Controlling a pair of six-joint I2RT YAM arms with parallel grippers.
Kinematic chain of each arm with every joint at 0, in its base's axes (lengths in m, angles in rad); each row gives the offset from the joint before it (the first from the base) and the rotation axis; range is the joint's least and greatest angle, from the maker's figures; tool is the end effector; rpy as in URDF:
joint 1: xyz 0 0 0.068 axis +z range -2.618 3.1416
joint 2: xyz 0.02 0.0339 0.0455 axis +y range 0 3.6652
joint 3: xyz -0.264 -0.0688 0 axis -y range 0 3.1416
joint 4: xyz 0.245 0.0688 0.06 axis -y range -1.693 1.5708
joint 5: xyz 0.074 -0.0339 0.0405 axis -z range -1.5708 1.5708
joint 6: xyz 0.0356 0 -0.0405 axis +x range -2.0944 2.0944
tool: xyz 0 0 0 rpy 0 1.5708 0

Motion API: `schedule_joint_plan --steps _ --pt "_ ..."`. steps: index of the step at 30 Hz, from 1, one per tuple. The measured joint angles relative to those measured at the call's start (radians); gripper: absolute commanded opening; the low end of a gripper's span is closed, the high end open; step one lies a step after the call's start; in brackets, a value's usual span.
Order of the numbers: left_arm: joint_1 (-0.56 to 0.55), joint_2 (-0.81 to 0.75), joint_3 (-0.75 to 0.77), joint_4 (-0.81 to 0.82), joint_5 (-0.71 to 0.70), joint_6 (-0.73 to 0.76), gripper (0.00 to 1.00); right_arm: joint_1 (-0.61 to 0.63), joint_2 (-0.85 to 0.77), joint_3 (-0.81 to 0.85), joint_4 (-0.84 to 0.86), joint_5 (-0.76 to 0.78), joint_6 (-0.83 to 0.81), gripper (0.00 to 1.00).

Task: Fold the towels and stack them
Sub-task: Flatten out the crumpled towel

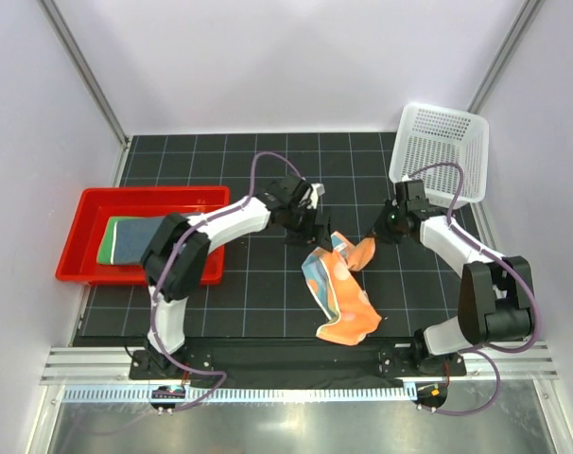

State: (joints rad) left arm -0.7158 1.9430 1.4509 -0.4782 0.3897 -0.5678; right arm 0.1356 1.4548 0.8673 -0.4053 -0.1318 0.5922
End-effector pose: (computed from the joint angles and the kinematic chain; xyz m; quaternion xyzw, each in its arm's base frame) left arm 0.3086 -0.2863 0.2083 0.1264 0.9304 -0.3219 0.1217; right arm 0.2831 0.0433 0.1983 0.1982 0.9359 0.1602 0.2433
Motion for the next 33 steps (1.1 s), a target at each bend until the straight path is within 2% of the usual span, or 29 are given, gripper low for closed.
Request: schedule_joint_plan --steps 2,3,4,6,9,11,13,15,18,19,20,21,23,24,27,28,29,31,33 --pt "-0.017 0.051 0.009 0.035 0.04 -0.013 0.73 0.0 -0.001 0.002 0.057 -0.071 -0.015 0.01" --pt "-0.021 0.066 0.009 0.044 0.053 -0.022 0.47 0.0 -0.001 0.006 0.077 -0.1 -0.016 0.01" --pt "-0.022 0.076 0.01 0.047 0.067 -0.036 0.34 0.001 -0.001 0.012 0.106 -0.136 -0.018 0.01" --pt "-0.019 0.08 0.009 0.049 0.09 -0.041 0.17 0.009 -0.002 0.043 0.172 -0.223 -0.021 0.01" --pt "-0.016 0.019 -0.016 0.058 0.095 -0.053 0.09 0.036 -0.016 0.093 0.297 -0.33 -0.047 0.01" --pt "-0.016 -0.103 -0.09 0.052 0.07 -0.056 0.07 0.063 -0.039 0.127 0.369 -0.406 -0.078 0.01" --pt "-0.024 -0.288 -0.174 0.04 0.019 -0.067 0.05 0.082 -0.056 0.155 0.425 -0.479 -0.097 0.05" --pt "-0.042 -0.481 -0.246 0.044 -0.032 -0.088 0.06 0.095 -0.061 0.172 0.478 -0.545 -0.112 0.12" --pt "-0.096 -0.621 -0.341 0.117 -0.073 -0.129 0.11 0.092 -0.063 0.132 0.498 -0.555 -0.146 0.19" --pt "-0.127 -0.646 -0.388 0.152 -0.08 -0.15 0.11 0.088 -0.064 0.1 0.489 -0.534 -0.156 0.31" --pt "-0.156 -0.646 -0.428 0.19 -0.084 -0.167 0.11 0.083 -0.065 0.061 0.473 -0.494 -0.164 0.36" --pt "-0.196 -0.618 -0.467 0.231 -0.09 -0.189 0.11 0.073 -0.063 0.019 0.431 -0.445 -0.172 0.45" --pt "-0.256 -0.514 -0.486 0.274 -0.1 -0.213 0.13 0.055 -0.047 -0.017 0.35 -0.355 -0.17 0.53" --pt "-0.29 -0.438 -0.486 0.293 -0.102 -0.219 0.16 0.042 -0.031 -0.017 0.281 -0.293 -0.163 0.62" --pt "-0.366 -0.268 -0.475 0.319 -0.102 -0.239 0.44 0.023 -0.008 0.024 0.11 -0.148 -0.141 0.67" --pt "-0.383 -0.24 -0.472 0.325 -0.101 -0.24 0.61 0.02 -0.006 0.048 0.055 -0.106 -0.131 0.69" --pt "-0.395 -0.232 -0.47 0.326 -0.1 -0.24 0.66 0.019 -0.006 0.072 0.013 -0.074 -0.119 0.74" --pt "-0.401 -0.242 -0.447 0.319 -0.109 -0.238 0.73 0.02 -0.019 0.112 -0.046 -0.031 -0.091 0.76" --pt "-0.391 -0.258 -0.382 0.282 -0.132 -0.214 0.74 0.021 -0.047 0.124 -0.083 -0.006 -0.05 0.76"
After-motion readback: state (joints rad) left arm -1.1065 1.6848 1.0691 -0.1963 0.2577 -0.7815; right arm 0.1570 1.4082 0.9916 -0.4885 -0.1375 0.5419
